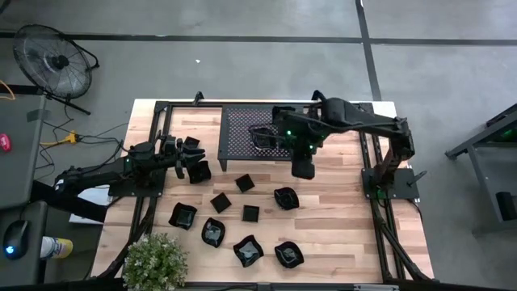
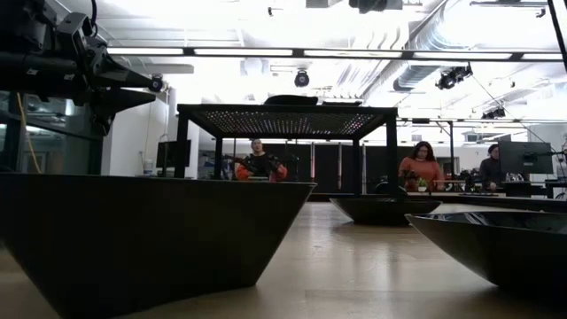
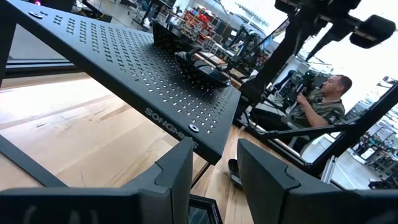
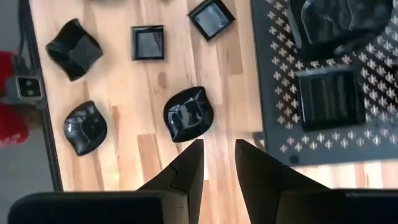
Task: Pick & Place Mini shaped plates
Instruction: Stack the black leaf-shaped plate on top of the other black leaf-shaped plates on the shelf
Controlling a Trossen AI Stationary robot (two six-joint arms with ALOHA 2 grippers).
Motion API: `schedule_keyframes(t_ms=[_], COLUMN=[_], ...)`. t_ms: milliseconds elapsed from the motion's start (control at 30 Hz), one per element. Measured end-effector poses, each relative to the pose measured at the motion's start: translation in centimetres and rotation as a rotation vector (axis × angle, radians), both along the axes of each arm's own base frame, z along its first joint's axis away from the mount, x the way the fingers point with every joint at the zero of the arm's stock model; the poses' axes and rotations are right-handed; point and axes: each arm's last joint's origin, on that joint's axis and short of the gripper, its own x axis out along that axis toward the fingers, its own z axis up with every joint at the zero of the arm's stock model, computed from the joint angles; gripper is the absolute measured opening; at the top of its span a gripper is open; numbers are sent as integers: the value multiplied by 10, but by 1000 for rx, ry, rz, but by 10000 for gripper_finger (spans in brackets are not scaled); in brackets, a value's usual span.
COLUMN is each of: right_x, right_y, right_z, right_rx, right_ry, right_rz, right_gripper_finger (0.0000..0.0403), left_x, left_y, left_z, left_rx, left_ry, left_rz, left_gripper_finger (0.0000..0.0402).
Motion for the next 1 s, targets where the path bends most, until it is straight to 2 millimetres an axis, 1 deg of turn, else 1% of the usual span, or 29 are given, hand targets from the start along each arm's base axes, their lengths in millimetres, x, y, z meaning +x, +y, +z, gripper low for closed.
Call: schedule_keyframes(t_ms=[167,233,333,433,633,733,833,1000], right_x=[-2,-2,-4,-9,-14,-18,-21,-26], right_y=[23,32,43,54,76,83,88,93], right_z=[1,-4,-17,-34,-70,-87,-107,-143], right_rx=[-11,-18,-19,-18,49,89,123,206], right_ry=[5,24,62,95,13,-13,-9,45], right_rz=[-91,-117,-163,-207,-236,-272,-339,-512], right_gripper_finger=[87,87,87,87,87,87,87,87], left_x=[0,0,0,0,0,0,0,0], left_y=[0,0,0,0,0,0,0,0], left_z=[0,0,0,0,0,0,0,0], left_rx=[0,0,0,0,0,0,0,0], left_ry=[0,0,0,0,0,0,0,0], left_rz=[0,0,0,0,0,0,0,0], left_gripper_finger=[124,124,124,124,124,124,124,124])
